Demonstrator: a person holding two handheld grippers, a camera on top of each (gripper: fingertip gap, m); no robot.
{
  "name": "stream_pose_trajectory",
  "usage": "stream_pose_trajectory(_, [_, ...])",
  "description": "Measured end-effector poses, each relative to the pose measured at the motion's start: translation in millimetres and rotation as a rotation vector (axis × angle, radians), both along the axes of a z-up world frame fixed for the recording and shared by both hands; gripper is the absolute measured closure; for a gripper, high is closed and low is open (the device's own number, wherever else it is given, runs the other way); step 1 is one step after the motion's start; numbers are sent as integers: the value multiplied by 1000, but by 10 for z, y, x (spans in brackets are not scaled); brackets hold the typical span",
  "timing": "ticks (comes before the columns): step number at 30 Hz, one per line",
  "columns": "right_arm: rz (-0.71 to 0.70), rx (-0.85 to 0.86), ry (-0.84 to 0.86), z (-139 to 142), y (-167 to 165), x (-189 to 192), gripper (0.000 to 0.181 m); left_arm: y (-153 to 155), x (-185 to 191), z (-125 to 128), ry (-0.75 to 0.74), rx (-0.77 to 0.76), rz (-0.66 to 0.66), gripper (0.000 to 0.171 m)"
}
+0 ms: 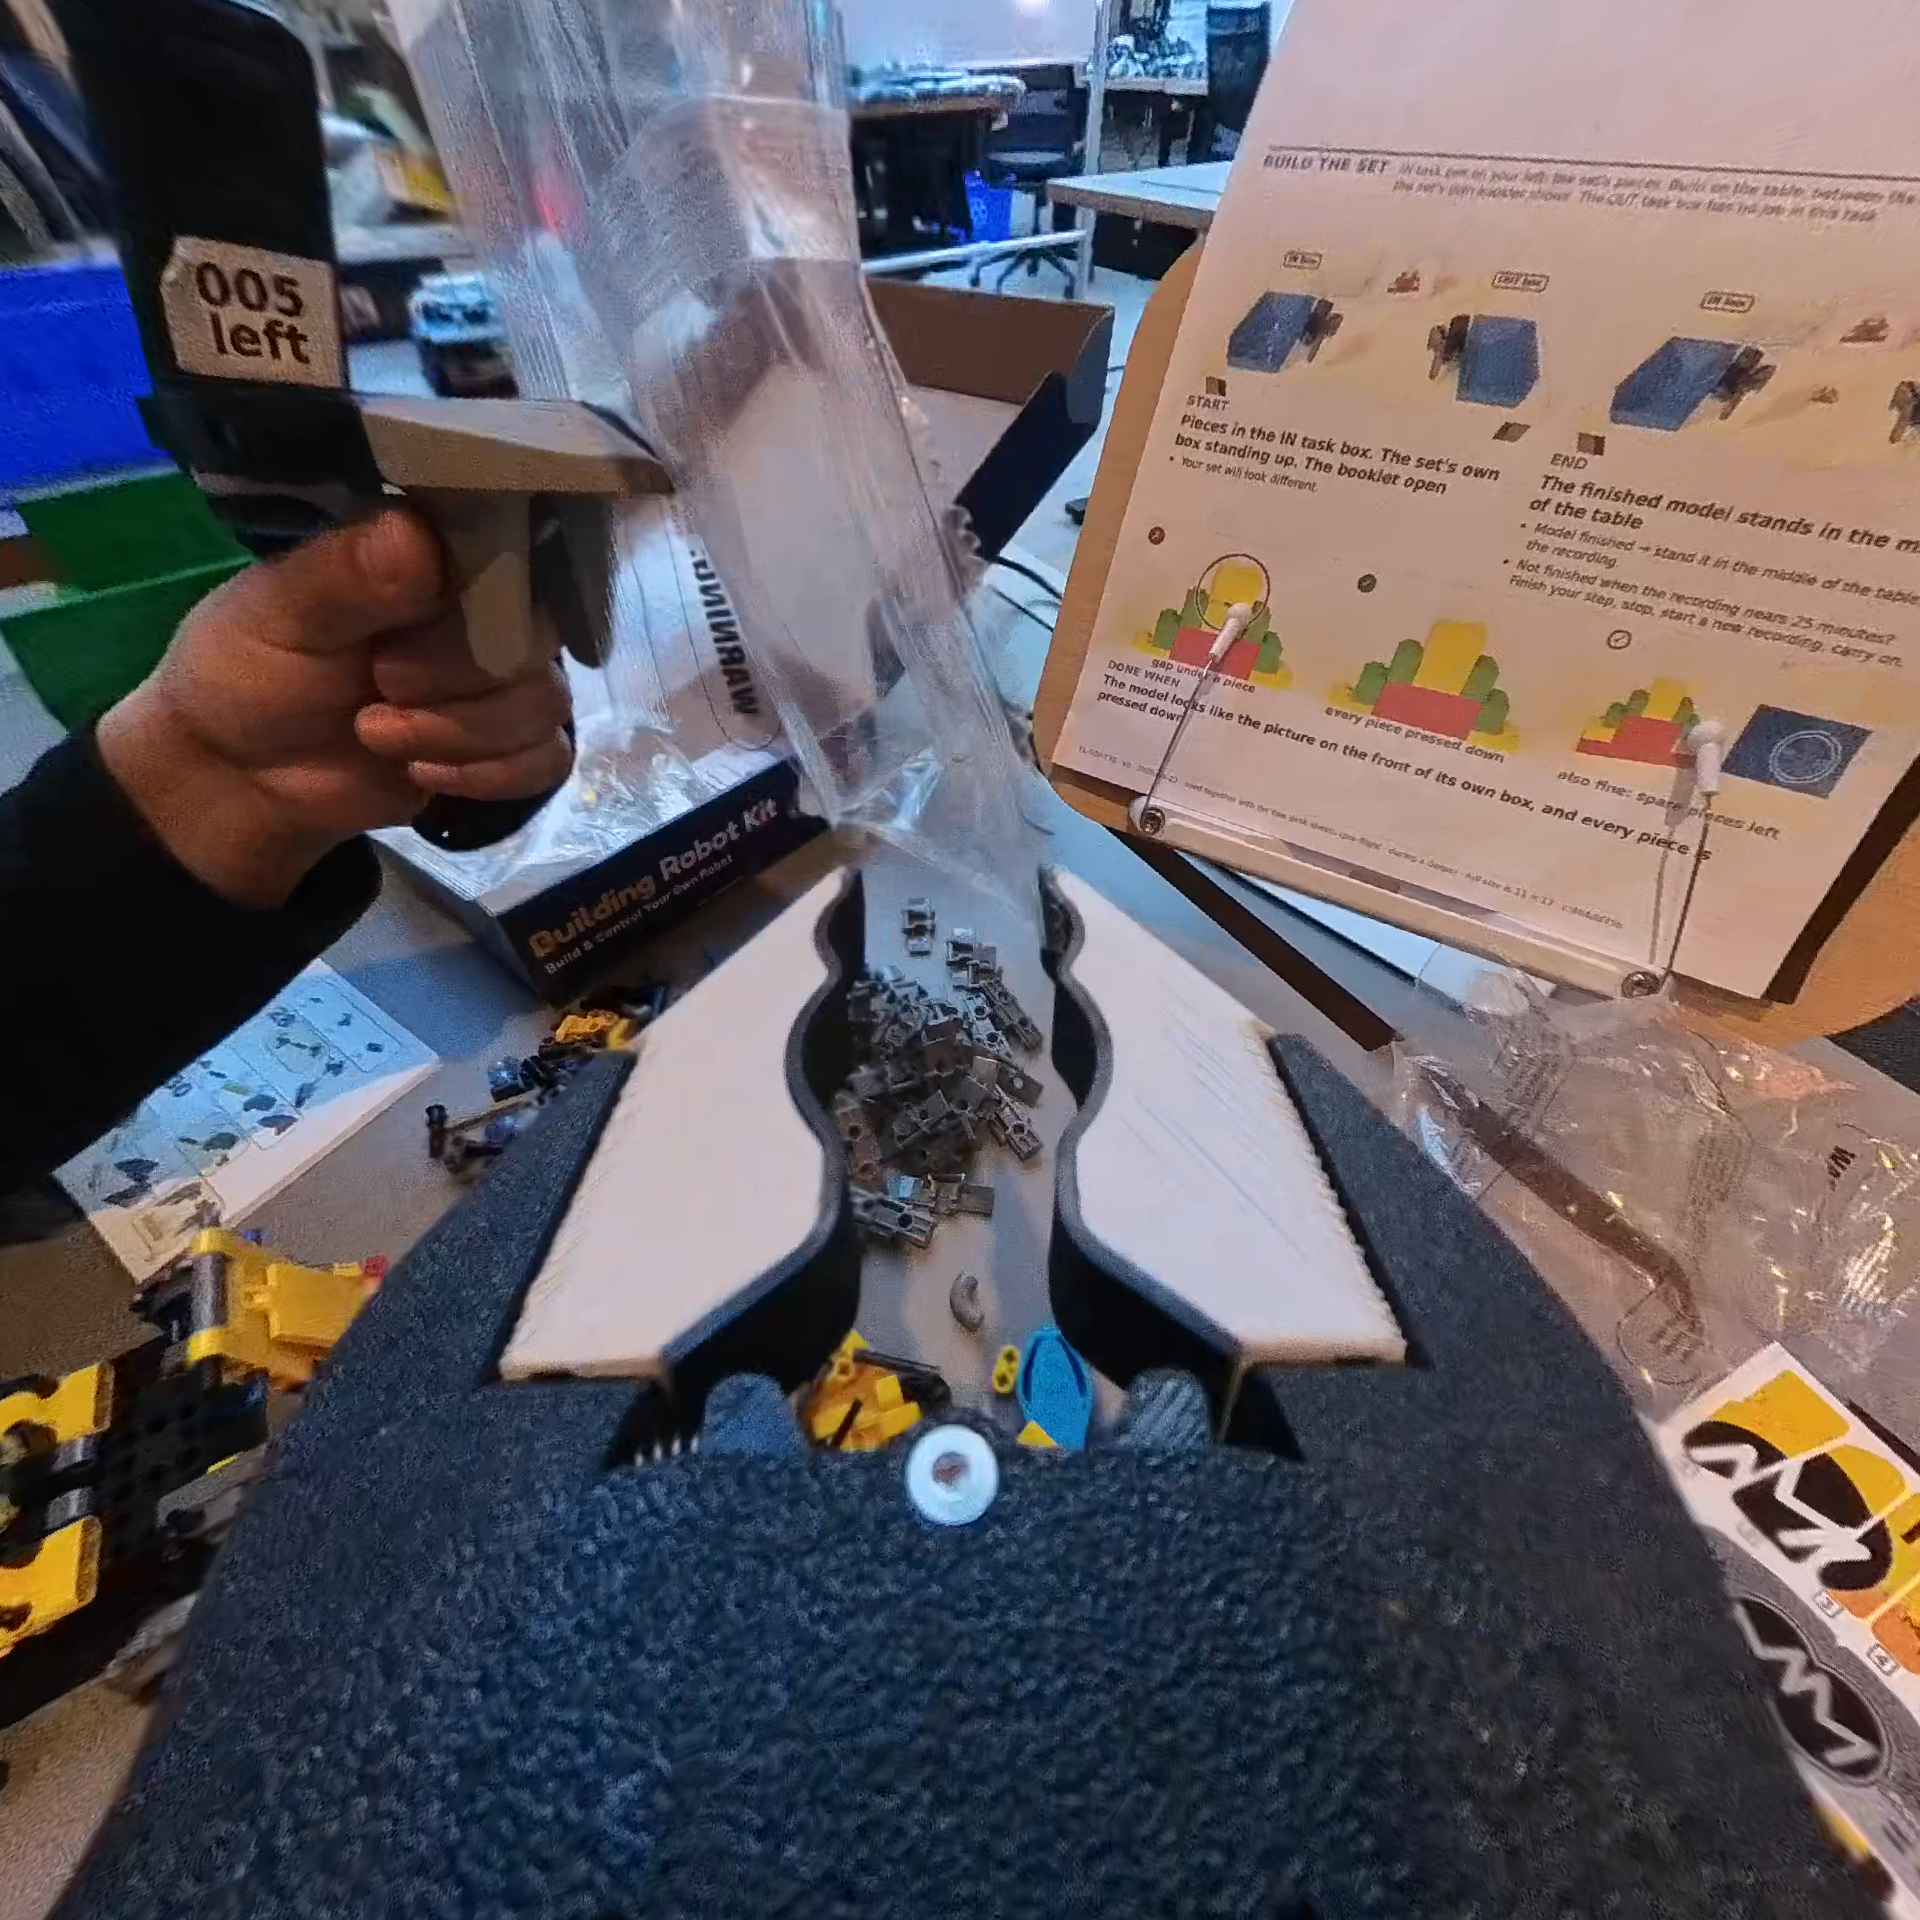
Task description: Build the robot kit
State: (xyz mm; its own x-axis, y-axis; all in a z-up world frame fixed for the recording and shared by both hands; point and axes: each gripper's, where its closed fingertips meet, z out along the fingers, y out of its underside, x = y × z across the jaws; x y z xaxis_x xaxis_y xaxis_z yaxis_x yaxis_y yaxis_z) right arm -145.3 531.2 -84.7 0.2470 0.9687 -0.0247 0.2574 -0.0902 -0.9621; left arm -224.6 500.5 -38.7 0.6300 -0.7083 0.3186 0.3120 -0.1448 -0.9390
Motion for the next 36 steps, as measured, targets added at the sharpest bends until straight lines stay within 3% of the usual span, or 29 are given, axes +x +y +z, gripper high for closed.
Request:
stream_pose_trajectory(5, [31, -42, 61, 94, -92, 46, 146, -77, -86, 204, 48, 126, 105, 171])
stream_pose_trajectory(12, [0, -125, 229, 239, -78, 134, 146, -155, -461, 473, -59, 210, 245, 171])
stream_pose_trajectory(17, [-137, -139, 236, 276, 96, 253, 145, -204, -552, 559, -116, 230, 259, 171])
stream_pose_trajectory(20, [-180, -143, 256, 298, 20, 352, 146, -278, -617, 659, -167, 248, 257, 171])
stream_pose_trajectory(28, [-341, -205, 160, -57, -204, 806, 148, -480, -708, 866, -192, 278, 257, 171])
stream_pose_trajectory(36, [-382, -188, 217, 120, -515, 938, 149, -611, -956, 937, -272, 280, 234, 171])
